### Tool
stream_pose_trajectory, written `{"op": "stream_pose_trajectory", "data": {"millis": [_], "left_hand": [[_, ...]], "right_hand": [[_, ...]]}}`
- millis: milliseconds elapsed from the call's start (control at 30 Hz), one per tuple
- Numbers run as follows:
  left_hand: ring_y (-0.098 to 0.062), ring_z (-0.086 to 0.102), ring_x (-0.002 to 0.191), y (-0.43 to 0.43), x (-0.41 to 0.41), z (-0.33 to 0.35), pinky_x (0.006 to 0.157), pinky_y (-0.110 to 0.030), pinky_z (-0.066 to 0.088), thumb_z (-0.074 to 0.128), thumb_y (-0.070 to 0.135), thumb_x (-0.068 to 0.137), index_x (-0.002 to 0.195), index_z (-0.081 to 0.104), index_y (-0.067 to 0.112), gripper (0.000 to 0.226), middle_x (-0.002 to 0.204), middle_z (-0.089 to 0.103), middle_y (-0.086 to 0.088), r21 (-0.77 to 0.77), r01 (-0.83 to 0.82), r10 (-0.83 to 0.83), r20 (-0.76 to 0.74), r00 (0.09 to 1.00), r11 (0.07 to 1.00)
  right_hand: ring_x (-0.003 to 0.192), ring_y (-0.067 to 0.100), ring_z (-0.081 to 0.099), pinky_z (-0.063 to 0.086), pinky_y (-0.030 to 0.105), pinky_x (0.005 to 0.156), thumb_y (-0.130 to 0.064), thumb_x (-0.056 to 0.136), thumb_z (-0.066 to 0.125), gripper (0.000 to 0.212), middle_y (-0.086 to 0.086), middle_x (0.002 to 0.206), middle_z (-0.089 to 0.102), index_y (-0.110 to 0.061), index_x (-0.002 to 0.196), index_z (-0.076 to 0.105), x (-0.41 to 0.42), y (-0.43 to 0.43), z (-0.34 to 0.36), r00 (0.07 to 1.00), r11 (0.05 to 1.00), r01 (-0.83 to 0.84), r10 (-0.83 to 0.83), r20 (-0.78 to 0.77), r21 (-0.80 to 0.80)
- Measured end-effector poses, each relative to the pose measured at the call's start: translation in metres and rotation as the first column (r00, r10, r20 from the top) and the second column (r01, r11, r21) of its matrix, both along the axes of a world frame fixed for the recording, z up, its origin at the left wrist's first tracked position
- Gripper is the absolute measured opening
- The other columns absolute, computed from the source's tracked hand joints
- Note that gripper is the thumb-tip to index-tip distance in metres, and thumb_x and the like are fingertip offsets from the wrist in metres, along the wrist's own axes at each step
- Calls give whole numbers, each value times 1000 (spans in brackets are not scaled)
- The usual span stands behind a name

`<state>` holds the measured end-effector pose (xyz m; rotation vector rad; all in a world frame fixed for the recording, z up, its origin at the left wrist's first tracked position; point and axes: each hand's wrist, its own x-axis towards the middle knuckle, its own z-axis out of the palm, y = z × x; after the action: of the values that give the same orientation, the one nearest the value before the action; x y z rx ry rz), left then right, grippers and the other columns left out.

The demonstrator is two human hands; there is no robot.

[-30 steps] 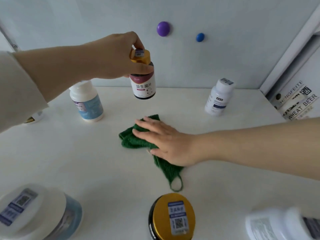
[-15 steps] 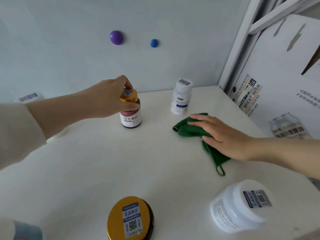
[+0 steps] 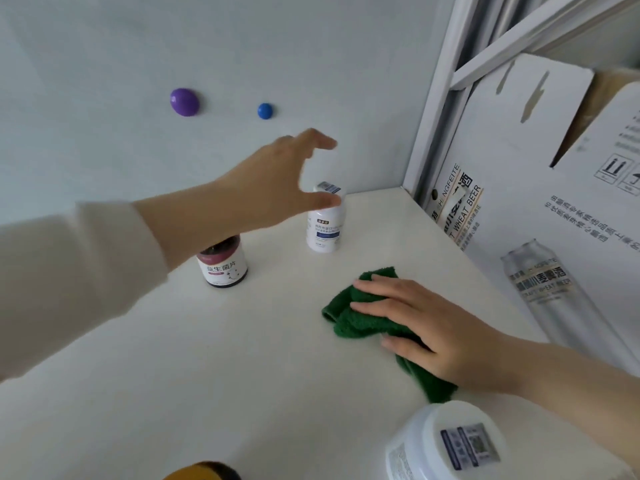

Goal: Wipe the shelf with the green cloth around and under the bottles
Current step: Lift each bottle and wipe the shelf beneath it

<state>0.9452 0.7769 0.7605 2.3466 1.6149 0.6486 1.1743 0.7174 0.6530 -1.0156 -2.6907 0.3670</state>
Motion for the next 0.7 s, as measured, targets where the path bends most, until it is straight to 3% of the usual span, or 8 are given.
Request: {"op": "stream_pose_trajectory", "data": {"millis": [67,167,233,367,533,700], "left_hand": [[-20,47,119,13,21,-8,90,-26,33,63,42,80,136,33,33,65,134,44,-4,-55,35,-38,-58,998,998],[-20,46,114,30,33,-22,83,-22,29,60,38,83,132,40,29,53,129,46,-5,-109,17,-32,-133,991,994],[-19,46,106,38,33,-26,80,-21,30,59,33,85,125,48,24,42,125,51,-6,-123,9,-24,-127,992,992],[-12,44,95,45,28,-22,75,-22,32,60,33,85,121,53,23,38,119,55,-2,-118,-38,27,-90,996,992],[-14,46,92,42,27,-22,57,-15,34,61,34,83,116,55,26,34,112,55,1,-108,-75,66,-81,995,991],[-14,43,95,39,33,-27,75,-25,32,60,34,84,117,54,24,36,120,56,-5,-103,-54,43,-103,994,993]], "right_hand": [[135,-3,22,12,11,113,-56,90,26,55,-17,145,29,-28,134,43,2,15,0,1000,1000,6,-6,-3,28],[136,2,23,16,18,113,-43,92,39,46,-18,147,26,-30,136,41,7,54,-1,979,979,203,-202,-19,21],[138,9,24,16,21,111,-29,95,41,41,-12,150,26,-28,136,40,9,90,-1,945,943,328,-328,-15,45],[138,19,24,21,34,111,-27,98,35,40,-2,150,28,-22,138,37,3,156,2,875,875,483,-484,27,39],[139,23,21,18,36,113,-28,98,32,43,1,152,25,-22,141,32,-4,173,3,860,861,508,-507,55,0],[139,7,17,14,19,108,-31,96,40,40,-16,150,24,-32,135,40,17,62,-4,934,934,356,-357,-31,-41]]}}
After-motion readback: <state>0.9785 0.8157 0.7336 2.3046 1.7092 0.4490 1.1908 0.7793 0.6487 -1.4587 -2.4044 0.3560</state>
